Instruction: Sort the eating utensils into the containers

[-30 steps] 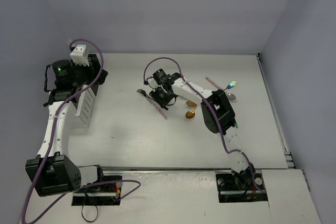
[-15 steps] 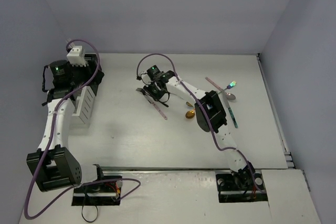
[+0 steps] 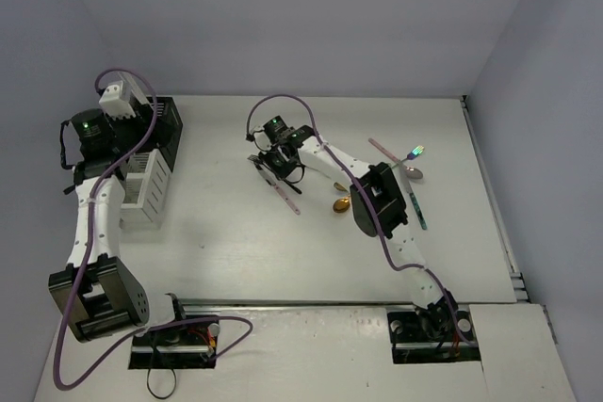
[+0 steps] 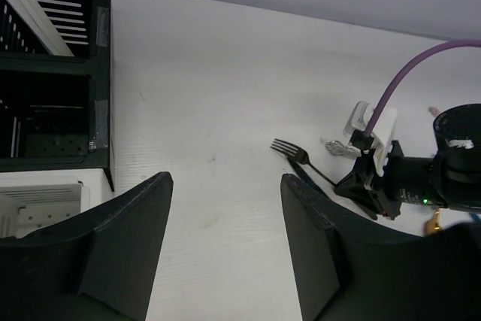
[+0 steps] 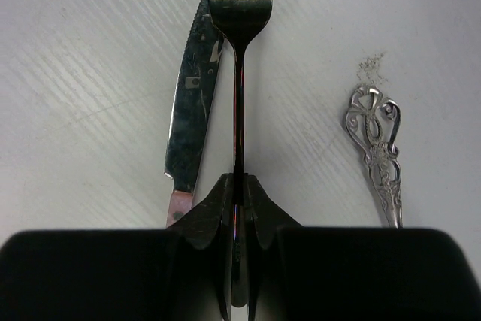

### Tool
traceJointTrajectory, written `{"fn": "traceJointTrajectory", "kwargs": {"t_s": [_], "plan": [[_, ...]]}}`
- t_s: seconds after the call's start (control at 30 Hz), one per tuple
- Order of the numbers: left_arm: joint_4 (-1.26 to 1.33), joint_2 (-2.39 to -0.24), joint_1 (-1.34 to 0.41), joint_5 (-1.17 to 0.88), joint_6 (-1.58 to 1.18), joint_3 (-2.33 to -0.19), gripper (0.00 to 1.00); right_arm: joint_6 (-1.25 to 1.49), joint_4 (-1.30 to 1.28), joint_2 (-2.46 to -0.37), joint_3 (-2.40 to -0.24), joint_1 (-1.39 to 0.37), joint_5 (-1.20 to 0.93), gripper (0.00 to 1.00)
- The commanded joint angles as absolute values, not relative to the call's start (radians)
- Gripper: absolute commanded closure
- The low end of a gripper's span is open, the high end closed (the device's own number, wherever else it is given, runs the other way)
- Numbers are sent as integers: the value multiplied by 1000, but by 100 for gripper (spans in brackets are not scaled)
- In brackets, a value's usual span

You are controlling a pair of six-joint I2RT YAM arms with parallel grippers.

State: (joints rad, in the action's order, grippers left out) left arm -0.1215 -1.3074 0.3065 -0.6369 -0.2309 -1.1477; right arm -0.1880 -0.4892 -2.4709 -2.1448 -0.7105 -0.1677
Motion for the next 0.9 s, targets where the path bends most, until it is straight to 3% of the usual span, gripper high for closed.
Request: {"fn": "traceJointTrajectory", "kwargs": {"t_s": [0.0, 0.2, 0.87], "plan": [[26, -1287, 330, -785, -369, -1163, 43, -130, -508, -2290, -2193, -713, -160, 100], [83, -1238, 297, -882, -420, -1097, 43, -89, -506, -2222, -2292, -718, -180, 100], [167, -1340, 71, -802, -642, -1036, 43, -105, -492, -2139, -2333, -880, -168, 100]]}}
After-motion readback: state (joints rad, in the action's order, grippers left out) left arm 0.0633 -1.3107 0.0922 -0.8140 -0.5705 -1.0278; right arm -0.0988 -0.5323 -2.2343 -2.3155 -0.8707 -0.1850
